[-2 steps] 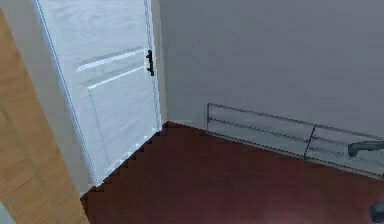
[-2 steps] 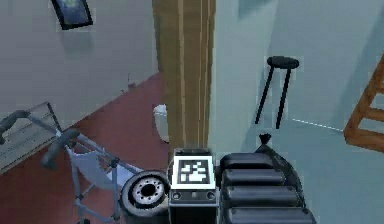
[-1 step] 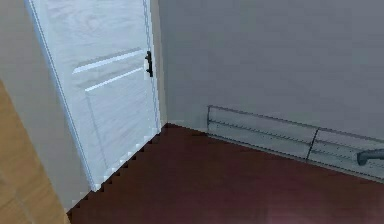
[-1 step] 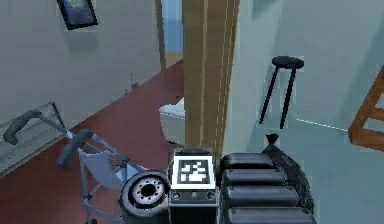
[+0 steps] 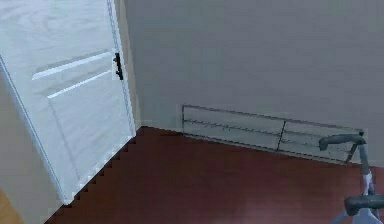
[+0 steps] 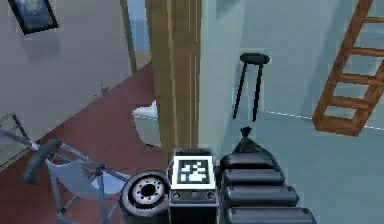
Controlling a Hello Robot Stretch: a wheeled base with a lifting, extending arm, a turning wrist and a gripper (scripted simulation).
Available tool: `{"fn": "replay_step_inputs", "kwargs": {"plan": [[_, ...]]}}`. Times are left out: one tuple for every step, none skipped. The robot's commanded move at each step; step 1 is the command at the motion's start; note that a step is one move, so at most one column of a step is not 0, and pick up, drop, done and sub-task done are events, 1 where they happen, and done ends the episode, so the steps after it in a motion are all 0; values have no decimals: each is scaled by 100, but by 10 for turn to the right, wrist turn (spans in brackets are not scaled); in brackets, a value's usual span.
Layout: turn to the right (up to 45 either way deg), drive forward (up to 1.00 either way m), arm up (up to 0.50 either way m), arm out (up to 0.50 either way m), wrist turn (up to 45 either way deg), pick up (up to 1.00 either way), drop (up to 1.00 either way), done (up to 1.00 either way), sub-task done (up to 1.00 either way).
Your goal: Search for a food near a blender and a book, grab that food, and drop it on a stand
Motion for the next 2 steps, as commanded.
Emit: {"fn": "replay_step_inputs", "kwargs": {"plan": [[30,0,0,0,0,0,0,0,0],[330,0,0,0,0,0,0,0,0]]}}
